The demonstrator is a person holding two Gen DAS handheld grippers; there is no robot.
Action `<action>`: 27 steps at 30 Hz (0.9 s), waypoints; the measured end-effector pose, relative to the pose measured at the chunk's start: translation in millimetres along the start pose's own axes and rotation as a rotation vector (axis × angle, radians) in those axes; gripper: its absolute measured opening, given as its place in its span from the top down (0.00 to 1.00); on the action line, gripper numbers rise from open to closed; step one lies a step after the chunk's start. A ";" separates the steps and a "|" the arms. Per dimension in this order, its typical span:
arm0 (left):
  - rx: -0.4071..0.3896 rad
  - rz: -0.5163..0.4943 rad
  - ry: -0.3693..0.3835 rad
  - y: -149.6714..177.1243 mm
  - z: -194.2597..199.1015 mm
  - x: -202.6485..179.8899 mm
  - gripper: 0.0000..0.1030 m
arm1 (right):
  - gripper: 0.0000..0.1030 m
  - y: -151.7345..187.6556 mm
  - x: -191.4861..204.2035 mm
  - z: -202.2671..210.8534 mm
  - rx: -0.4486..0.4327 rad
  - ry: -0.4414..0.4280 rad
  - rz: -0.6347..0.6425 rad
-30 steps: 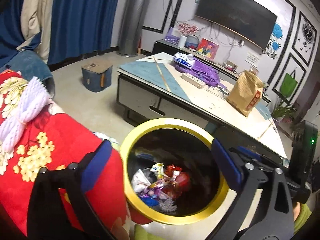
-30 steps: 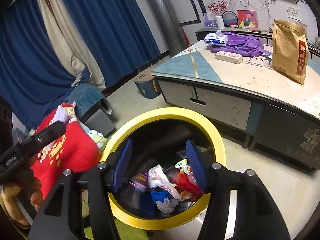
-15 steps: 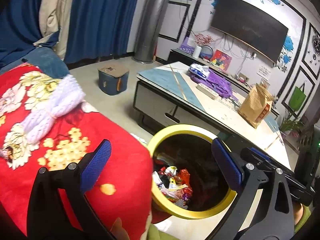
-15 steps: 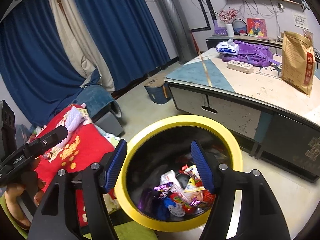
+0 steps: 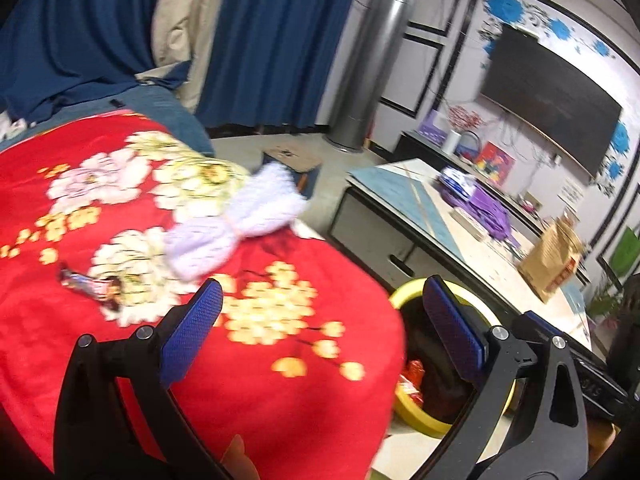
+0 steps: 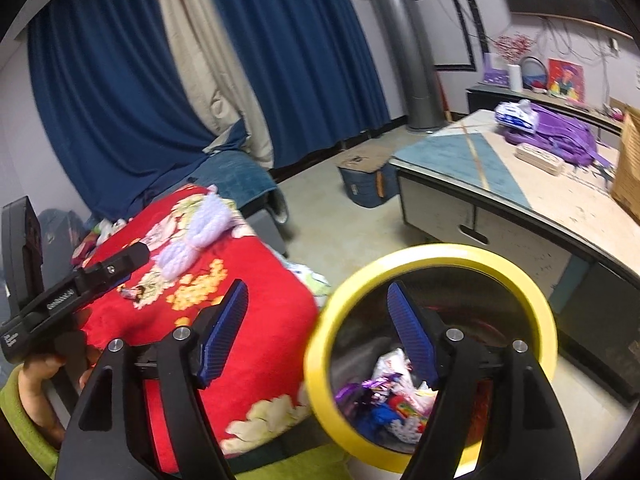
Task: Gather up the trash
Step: 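Move both open tools from the bin back over the bedspread, then grasp the chocolate bar wrapper with the left tool while the right tool grasps the white foam net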
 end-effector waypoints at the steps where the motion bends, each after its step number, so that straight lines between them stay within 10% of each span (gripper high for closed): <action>1: -0.003 0.009 -0.007 0.1 1.8 4.1 0.11 | 0.32 -3.1 7.8 -2.0 -0.001 -0.006 0.013; 27: 0.000 0.371 -0.079 4.6 22.0 148.7 0.11 | 0.30 -54.8 134.5 -119.2 0.174 -0.164 0.119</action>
Point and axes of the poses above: each gripper's, at about its wrist camera, not at the fingertips, and z roughly against the way its jaws point, x to its left, y to its underside, the point moved 2 cm from there along -z, roughly the way its jaws point, and after that the axes turned 14 degrees about x, right-handed, at the moved point
